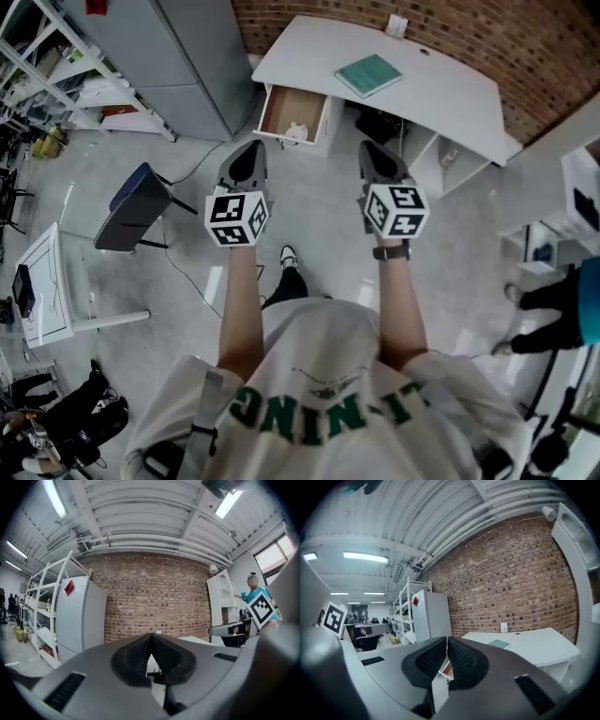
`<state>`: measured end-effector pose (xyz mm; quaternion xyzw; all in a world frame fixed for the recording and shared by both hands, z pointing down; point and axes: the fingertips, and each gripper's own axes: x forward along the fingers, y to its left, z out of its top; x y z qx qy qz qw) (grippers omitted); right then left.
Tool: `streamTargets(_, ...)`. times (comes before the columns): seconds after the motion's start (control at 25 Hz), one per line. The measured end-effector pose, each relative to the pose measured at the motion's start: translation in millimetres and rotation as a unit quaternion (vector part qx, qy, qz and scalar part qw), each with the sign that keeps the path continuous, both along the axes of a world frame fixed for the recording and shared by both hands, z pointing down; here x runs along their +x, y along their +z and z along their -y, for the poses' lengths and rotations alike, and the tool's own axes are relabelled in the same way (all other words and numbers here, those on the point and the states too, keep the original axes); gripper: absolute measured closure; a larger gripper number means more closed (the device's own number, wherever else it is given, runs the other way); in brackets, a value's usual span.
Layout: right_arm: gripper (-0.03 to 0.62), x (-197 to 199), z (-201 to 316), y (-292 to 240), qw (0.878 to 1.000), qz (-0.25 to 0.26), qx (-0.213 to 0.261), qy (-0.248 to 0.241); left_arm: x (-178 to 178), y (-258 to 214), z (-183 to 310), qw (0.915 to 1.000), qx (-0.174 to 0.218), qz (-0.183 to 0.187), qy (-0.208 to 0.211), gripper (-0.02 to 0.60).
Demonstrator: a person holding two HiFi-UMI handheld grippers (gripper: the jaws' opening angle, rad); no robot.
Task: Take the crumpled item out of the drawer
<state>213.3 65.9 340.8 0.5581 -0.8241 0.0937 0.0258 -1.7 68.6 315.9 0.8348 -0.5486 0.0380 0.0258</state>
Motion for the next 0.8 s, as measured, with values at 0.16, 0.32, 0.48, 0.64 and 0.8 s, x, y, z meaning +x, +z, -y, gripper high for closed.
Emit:
streamTargets(0.16,0.582,-11,39,-14,1.0,-0.009,0.006,0.002,-5,-6,48,0.9999,0.005,-0.006,0.009,0.589)
streamTargets(0.32,0.582,-34,74,-16,1.0,-0.008,0.007,-0.003,-12,-8,86,0.9998,0.005,-0.005,0.02,0.589)
streamTargets(0.48,0.582,-61,102,-6,1.0,-0.013,-0.002,-0.011,-26,4,117,0.9996,-0.008,-0.009,0.025,0.589)
streamTargets(0.64,0.582,-83,131,5,1.0,-0.011,-0.012,-0.017,-29,17,146,0.999,-0.015,-0.005,0.041,0.589)
streamTargets(0.8,0.582,-101,160,15,1.0,-0.013,-0.022,-0.017,-37,28,172,0.9983,-0.021,-0.002,0.054,0.589)
